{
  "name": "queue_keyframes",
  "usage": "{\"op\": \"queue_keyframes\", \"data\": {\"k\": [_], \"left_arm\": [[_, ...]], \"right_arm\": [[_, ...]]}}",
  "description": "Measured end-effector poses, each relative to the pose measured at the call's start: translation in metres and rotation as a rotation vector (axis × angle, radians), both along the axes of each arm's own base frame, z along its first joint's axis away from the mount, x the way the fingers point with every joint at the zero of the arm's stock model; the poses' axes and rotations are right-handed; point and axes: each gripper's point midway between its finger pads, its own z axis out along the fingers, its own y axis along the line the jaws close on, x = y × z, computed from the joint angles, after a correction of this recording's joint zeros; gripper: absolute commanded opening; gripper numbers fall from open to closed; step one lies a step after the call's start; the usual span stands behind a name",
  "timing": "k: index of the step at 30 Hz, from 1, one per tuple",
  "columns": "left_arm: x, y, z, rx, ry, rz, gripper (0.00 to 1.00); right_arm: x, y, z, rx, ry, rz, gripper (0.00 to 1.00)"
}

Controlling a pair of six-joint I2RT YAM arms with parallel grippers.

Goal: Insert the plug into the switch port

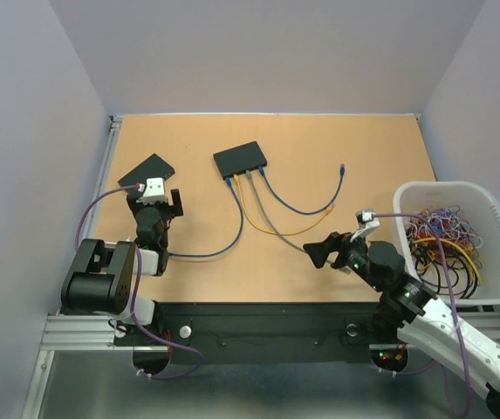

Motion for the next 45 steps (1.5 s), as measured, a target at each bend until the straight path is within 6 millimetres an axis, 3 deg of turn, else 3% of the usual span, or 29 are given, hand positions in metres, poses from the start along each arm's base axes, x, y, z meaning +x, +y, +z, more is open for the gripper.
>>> {"op": "queue_keyframes", "data": {"k": [7, 11, 17, 20, 24, 27, 32, 34, 38, 45], "left_arm": [[-0.002, 0.003, -0.001, -0.006, -0.004, 0.018, 0.99], [-0.002, 0.005, 0.000, -0.008, -0.007, 0.022, 0.99], [-0.002, 0.005, 0.001, -0.010, -0.011, 0.024, 0.99], [-0.002, 0.005, 0.001, -0.011, -0.013, 0.024, 0.99], [-0.002, 0.005, 0.001, -0.011, -0.013, 0.024, 0.99], [-0.002, 0.005, 0.001, -0.011, -0.013, 0.025, 0.99], [-0.002, 0.005, 0.001, -0.012, -0.013, 0.025, 0.99], [-0.002, 0.005, 0.001, -0.013, -0.013, 0.025, 0.99], [-0.002, 0.005, 0.001, -0.014, -0.014, 0.025, 0.99], [-0.002, 0.005, 0.001, -0.014, -0.014, 0.025, 0.99]], "right_arm": [[0.015, -0.008, -0.025, -0.053, -0.005, -0.077, 1.00], [0.026, -0.006, -0.014, -0.090, -0.011, -0.098, 1.00], [0.054, -0.005, 0.025, -0.143, -0.100, -0.161, 1.00], [0.067, -0.010, 0.029, -0.223, -0.164, -0.194, 1.00], [0.081, -0.025, 0.034, -0.290, -0.248, -0.258, 1.00], [0.093, -0.055, 0.034, -0.324, -0.293, -0.386, 1.00], [0.104, -0.123, 0.013, -0.387, -0.279, -0.643, 1.00], [0.108, -0.141, 0.003, -0.426, -0.261, -0.692, 1.00], [0.117, -0.158, -0.015, -0.489, -0.229, -0.714, 1.00], [0.137, -0.157, -0.057, -0.528, -0.164, -0.620, 1.00]]}}
